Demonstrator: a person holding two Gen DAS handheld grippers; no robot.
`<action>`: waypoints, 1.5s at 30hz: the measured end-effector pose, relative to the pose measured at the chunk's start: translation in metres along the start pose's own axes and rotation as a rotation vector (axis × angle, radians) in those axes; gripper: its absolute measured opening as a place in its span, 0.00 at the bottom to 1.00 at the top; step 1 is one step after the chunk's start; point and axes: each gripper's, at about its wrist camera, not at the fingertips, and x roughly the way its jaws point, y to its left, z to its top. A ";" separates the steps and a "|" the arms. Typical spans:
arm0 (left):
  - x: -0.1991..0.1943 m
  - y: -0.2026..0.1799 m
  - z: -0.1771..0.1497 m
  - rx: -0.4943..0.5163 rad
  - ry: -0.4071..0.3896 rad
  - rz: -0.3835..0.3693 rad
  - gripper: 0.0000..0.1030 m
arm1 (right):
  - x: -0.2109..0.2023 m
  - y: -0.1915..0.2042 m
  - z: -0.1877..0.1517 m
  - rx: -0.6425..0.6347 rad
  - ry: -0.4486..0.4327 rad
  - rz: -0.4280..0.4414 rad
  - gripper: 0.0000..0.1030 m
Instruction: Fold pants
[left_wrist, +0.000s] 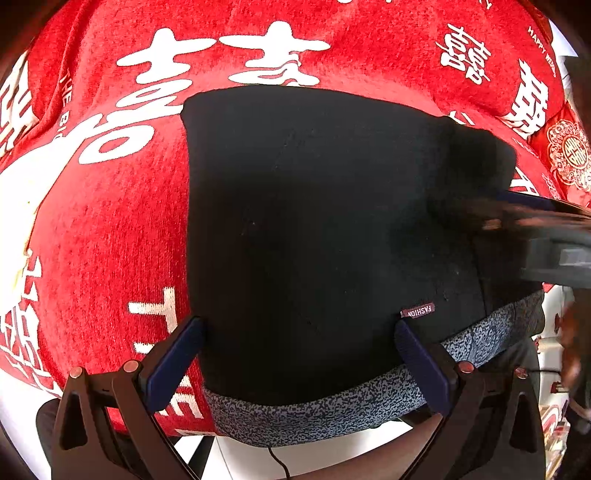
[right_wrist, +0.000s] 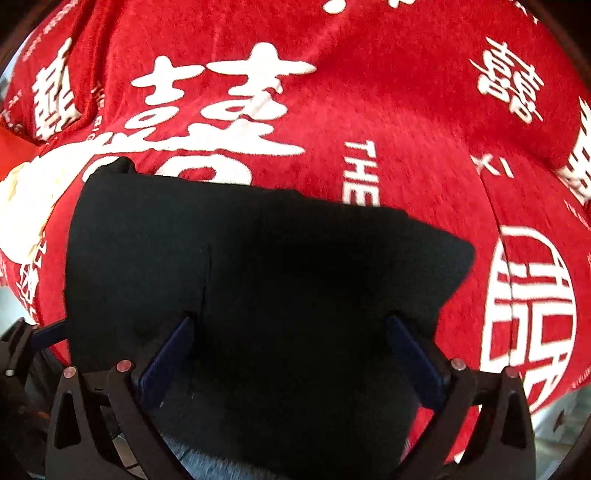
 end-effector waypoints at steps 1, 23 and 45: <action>0.000 0.000 0.000 0.000 -0.001 0.001 1.00 | -0.010 -0.001 -0.002 0.026 -0.013 0.025 1.00; 0.002 0.016 -0.001 -0.025 0.029 0.012 1.00 | -0.001 -0.011 -0.060 0.078 0.017 -0.023 1.00; 0.023 0.026 0.033 -0.028 0.081 -0.170 1.00 | 0.019 -0.095 -0.042 0.195 -0.047 0.410 1.00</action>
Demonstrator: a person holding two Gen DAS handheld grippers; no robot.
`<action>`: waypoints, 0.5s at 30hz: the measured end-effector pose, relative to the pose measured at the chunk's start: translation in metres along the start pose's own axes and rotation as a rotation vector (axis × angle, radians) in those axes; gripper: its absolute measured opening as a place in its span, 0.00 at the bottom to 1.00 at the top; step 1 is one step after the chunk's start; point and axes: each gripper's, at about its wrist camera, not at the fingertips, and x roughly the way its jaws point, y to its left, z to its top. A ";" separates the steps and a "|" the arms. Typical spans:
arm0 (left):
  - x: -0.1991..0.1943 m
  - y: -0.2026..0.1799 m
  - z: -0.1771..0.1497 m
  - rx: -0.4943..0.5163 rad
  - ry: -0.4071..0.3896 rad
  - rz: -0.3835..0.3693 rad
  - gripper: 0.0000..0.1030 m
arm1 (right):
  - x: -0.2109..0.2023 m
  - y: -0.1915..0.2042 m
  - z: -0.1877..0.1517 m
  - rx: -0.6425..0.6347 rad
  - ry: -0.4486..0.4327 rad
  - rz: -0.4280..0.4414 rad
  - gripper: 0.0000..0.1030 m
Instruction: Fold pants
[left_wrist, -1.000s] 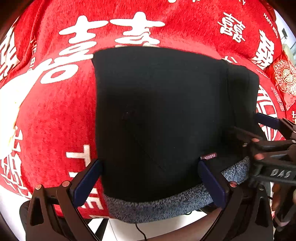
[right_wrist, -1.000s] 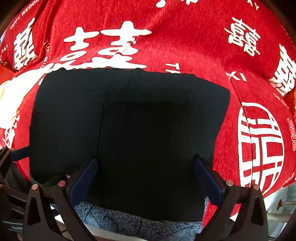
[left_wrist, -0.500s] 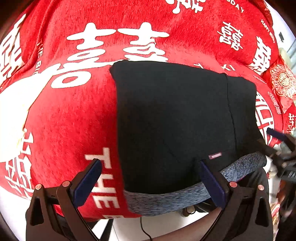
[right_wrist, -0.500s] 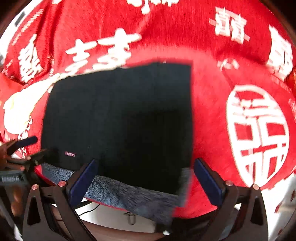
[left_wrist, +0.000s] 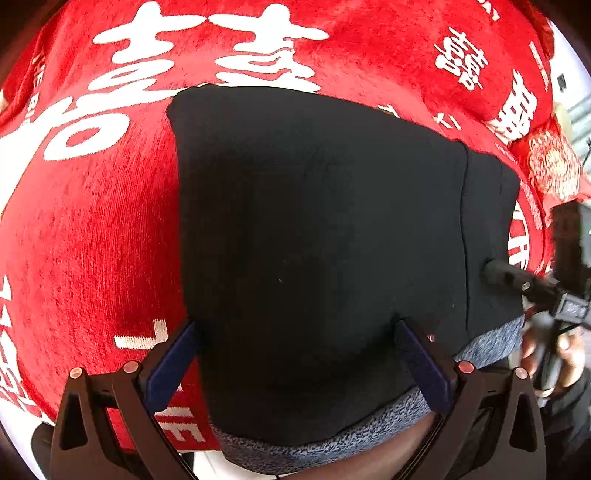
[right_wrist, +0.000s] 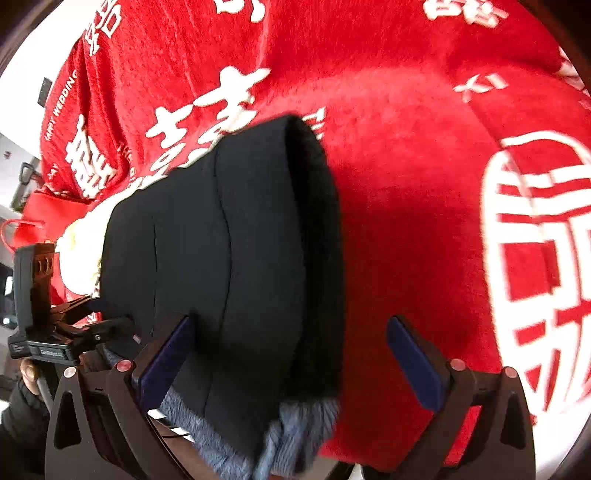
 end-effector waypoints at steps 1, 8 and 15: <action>-0.002 0.000 -0.001 -0.004 -0.006 -0.005 1.00 | 0.005 -0.002 0.000 0.012 0.013 0.036 1.00; 0.005 -0.008 -0.007 0.057 -0.055 0.021 1.00 | 0.024 0.019 0.000 -0.127 -0.001 0.061 1.00; 0.008 -0.006 -0.006 0.054 -0.034 0.018 1.00 | 0.028 0.030 -0.001 -0.176 -0.009 0.011 0.98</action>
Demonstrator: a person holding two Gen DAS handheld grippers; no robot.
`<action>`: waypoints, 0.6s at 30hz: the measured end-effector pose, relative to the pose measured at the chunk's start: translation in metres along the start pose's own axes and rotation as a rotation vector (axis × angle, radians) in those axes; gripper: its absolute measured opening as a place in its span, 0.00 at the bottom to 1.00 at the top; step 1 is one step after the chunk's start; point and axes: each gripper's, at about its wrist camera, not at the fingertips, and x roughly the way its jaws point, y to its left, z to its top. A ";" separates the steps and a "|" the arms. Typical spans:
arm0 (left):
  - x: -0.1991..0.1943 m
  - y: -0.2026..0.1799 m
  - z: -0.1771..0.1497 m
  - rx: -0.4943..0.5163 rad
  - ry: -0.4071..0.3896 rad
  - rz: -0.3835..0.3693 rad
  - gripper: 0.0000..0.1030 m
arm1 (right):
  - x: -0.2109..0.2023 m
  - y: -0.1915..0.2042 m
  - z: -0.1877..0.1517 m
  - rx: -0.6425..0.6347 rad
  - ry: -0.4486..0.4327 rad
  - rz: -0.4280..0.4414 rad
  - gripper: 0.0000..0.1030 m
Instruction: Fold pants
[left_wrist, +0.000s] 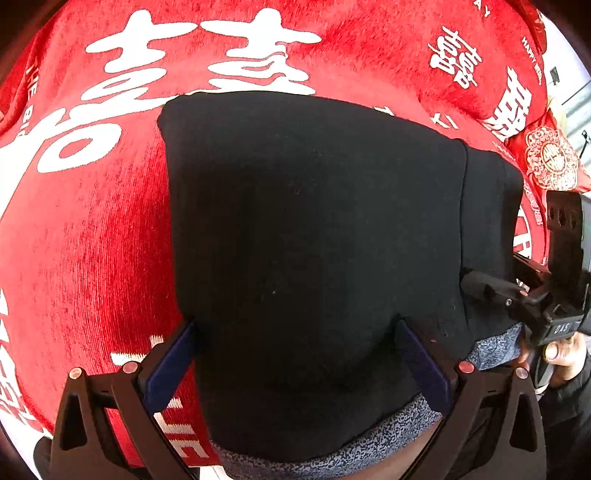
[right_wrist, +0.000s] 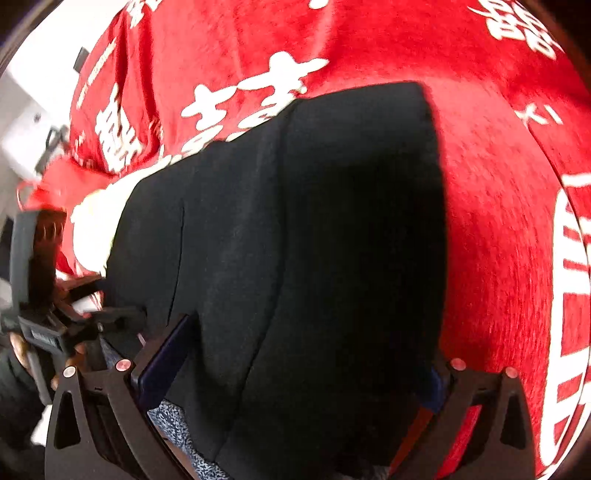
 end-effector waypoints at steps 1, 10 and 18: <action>-0.001 -0.002 0.000 0.004 -0.005 0.000 0.95 | -0.001 -0.001 0.001 0.005 0.007 0.008 0.97; -0.030 -0.027 0.005 0.110 -0.067 0.025 0.44 | -0.035 0.009 0.009 -0.028 -0.019 0.080 0.48; 0.005 0.019 0.007 -0.091 0.015 -0.096 1.00 | -0.011 -0.027 0.008 0.114 0.034 0.172 0.80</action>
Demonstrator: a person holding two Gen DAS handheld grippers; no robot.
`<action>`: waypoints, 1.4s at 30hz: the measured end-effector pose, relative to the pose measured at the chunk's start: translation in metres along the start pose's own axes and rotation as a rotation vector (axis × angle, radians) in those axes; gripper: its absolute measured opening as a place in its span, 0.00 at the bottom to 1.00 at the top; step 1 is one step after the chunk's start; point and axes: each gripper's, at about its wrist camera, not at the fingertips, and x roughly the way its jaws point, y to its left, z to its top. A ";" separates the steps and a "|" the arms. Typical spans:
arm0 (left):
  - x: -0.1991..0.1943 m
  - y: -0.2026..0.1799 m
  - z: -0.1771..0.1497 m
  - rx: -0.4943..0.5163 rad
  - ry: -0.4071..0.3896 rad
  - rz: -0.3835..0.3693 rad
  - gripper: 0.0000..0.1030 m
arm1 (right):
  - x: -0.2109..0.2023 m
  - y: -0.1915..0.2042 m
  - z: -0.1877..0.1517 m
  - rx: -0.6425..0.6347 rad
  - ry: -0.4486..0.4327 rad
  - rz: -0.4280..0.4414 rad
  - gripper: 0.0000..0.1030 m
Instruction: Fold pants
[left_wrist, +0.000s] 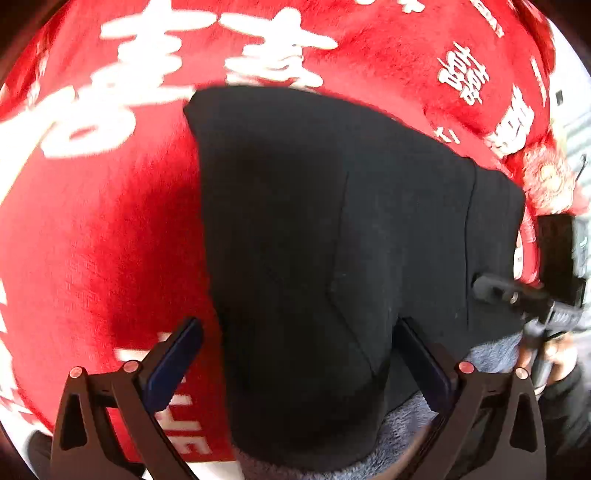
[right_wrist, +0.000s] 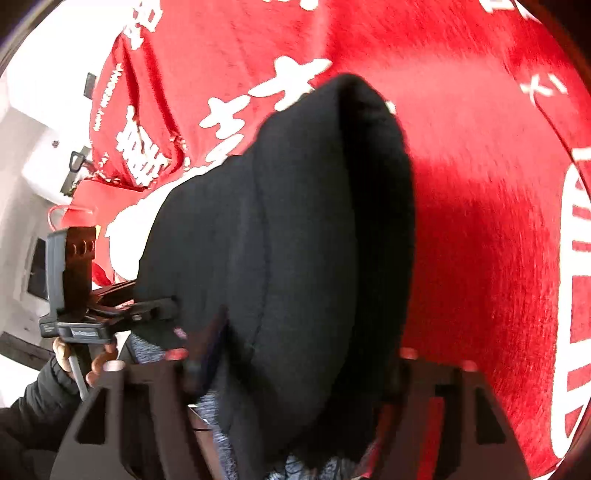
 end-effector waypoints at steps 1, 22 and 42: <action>0.002 0.000 0.001 -0.005 -0.005 -0.014 0.99 | 0.004 -0.004 -0.002 0.009 0.021 0.016 0.82; -0.071 -0.060 0.050 0.211 -0.146 -0.015 0.44 | -0.050 0.038 0.017 -0.100 -0.101 0.093 0.49; -0.006 -0.041 0.190 0.151 -0.074 0.063 0.44 | -0.023 -0.024 0.138 -0.027 -0.056 0.017 0.49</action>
